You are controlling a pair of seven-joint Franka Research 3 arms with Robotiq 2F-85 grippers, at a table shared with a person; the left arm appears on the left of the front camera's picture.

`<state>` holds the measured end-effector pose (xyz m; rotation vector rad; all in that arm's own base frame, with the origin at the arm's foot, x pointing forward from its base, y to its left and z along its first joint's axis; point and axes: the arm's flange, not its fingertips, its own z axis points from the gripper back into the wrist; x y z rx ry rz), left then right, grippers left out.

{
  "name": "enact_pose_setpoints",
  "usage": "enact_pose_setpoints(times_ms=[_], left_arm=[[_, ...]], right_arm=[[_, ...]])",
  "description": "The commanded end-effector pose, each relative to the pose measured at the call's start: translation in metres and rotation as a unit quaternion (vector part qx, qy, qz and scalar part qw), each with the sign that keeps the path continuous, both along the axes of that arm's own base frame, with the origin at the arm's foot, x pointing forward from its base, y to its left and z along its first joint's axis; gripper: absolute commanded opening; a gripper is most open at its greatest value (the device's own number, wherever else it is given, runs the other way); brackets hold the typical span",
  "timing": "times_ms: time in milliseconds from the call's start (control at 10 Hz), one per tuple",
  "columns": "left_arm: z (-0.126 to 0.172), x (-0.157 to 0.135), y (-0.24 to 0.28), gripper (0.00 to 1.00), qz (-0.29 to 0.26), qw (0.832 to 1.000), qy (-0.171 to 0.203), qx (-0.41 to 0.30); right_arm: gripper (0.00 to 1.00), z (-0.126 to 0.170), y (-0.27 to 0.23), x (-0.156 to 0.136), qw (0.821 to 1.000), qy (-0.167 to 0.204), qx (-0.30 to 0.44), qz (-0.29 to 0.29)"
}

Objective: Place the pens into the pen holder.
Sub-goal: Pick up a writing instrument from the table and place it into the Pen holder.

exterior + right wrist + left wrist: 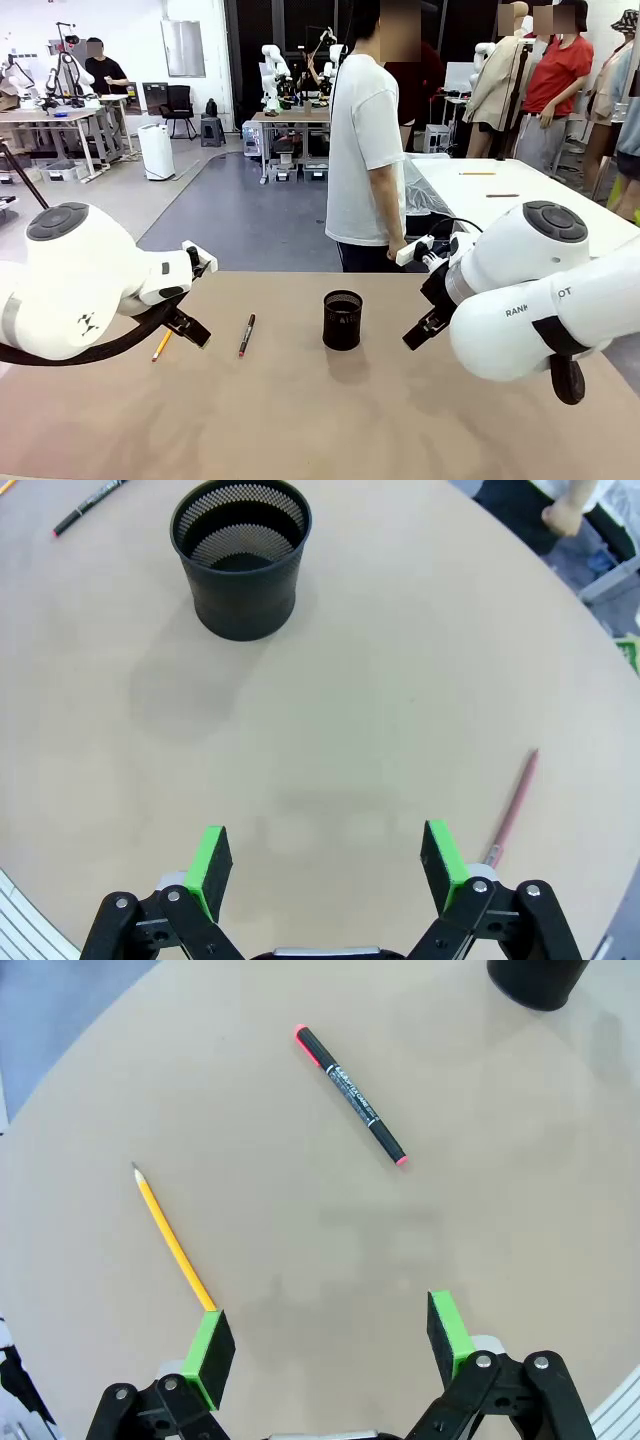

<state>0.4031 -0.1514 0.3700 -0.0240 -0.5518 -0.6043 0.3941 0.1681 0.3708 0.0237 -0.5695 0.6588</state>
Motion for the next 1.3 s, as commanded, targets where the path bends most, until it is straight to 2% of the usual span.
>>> enact_pose_setpoints(times_ms=[0, 1200], left_arm=[[0.0001, -0.0001, -0.0001, 1.0, 0.0, 1.0, 0.0, 0.0], [0.0001, -0.0001, -0.0001, 1.0, 0.0, 1.0, 0.0, 0.0]], right_arm=[[1.0, 0.0001, 0.0, 0.0, 1.0, 0.0, 0.0, 0.0], [1.0, 0.0001, 0.0, 0.0, 1.0, 0.0, 0.0, 0.0]])
